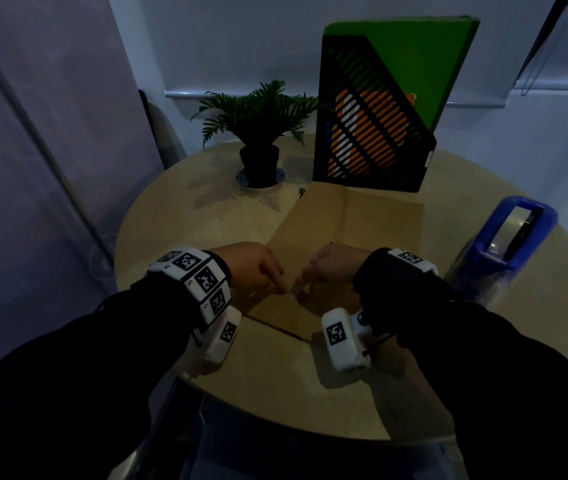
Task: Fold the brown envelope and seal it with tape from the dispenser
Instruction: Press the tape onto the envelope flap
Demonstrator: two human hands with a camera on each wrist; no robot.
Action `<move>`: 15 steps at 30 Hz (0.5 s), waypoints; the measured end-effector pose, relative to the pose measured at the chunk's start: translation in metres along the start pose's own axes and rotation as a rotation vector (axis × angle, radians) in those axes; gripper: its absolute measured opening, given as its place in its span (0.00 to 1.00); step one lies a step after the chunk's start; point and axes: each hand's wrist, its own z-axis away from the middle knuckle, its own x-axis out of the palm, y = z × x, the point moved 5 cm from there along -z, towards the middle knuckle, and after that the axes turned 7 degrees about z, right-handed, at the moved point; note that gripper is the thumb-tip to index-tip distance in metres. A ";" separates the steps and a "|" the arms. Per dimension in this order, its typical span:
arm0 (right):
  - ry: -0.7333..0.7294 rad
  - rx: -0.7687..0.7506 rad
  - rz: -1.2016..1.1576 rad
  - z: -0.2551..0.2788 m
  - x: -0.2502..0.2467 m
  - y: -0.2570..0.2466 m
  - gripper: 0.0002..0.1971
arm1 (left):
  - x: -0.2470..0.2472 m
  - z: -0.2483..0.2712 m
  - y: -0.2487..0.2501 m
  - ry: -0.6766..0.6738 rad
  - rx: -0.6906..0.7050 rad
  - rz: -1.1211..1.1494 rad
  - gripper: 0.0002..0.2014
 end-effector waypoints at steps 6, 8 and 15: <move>-0.031 0.009 0.039 0.000 -0.001 0.000 0.14 | 0.001 -0.002 -0.003 0.007 0.020 0.012 0.15; -0.029 0.010 0.056 -0.001 0.000 -0.001 0.13 | 0.001 -0.002 -0.004 0.006 0.027 0.012 0.15; -0.045 0.022 0.105 0.000 0.002 -0.005 0.18 | 0.001 -0.002 -0.007 0.013 0.023 0.022 0.14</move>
